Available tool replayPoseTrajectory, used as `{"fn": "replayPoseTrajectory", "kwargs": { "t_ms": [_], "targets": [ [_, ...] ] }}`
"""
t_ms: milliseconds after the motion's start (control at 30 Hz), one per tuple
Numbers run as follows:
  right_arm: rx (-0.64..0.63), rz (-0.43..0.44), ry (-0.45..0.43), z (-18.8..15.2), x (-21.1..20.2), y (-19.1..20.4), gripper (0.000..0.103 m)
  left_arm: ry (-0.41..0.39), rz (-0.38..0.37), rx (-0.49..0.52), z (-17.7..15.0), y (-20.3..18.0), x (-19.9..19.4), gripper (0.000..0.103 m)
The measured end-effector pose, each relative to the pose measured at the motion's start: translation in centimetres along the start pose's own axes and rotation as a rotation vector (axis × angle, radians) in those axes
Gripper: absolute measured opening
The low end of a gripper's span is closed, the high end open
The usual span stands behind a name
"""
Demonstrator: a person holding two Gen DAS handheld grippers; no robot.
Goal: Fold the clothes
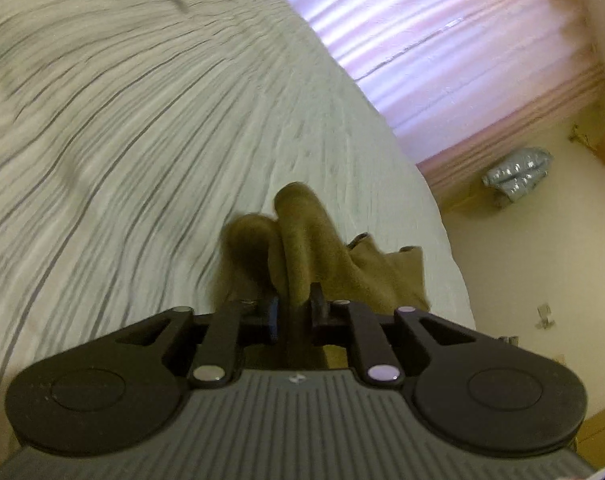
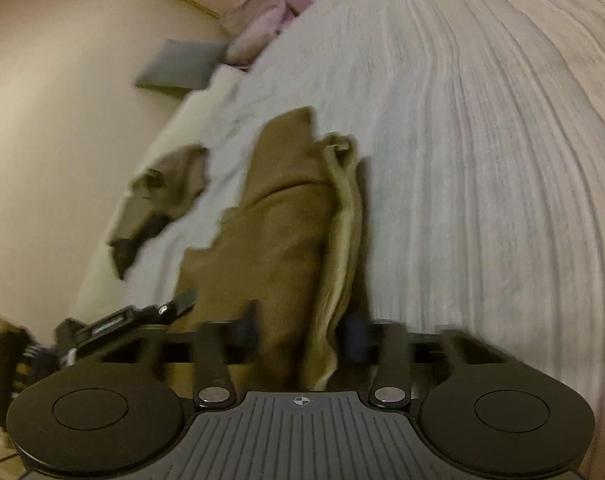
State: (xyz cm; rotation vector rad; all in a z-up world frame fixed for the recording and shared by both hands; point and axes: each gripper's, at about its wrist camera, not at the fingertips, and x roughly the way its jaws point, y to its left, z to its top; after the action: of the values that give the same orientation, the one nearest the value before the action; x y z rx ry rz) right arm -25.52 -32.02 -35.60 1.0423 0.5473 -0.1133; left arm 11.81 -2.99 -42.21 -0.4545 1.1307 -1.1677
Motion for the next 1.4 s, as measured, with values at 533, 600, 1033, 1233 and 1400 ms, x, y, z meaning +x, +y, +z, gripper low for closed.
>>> {"fn": "replayPoseTrajectory", "kwargs": {
  "t_ms": [533,600,1033,1233,1400],
  "targets": [
    [-0.191,0.011,-0.129,4.4,5.0,2.9,0.013,-0.146,-0.021,0.132,1.7,-1.9,0.2,0.007],
    [-0.199,-0.001,-0.18,4.0,4.8,2.7,0.013,-0.155,0.001,0.139,1.0,-1.2,0.5,0.007],
    [-0.266,-0.23,-0.29,3.3,3.0,5.2,0.049,-0.215,0.391,0.34,0.0,-7.8,-1.2,0.02],
    [-0.552,-0.353,-0.311,1.3,3.7,10.7,0.043,-0.15,0.303,0.518,-3.2,-14.2,0.3,0.008],
    [-0.687,-0.429,-0.222,0.1,10.2,10.6,0.032,-0.107,0.446,0.597,-4.7,-14.3,6.1,0.007]
  ]
}}
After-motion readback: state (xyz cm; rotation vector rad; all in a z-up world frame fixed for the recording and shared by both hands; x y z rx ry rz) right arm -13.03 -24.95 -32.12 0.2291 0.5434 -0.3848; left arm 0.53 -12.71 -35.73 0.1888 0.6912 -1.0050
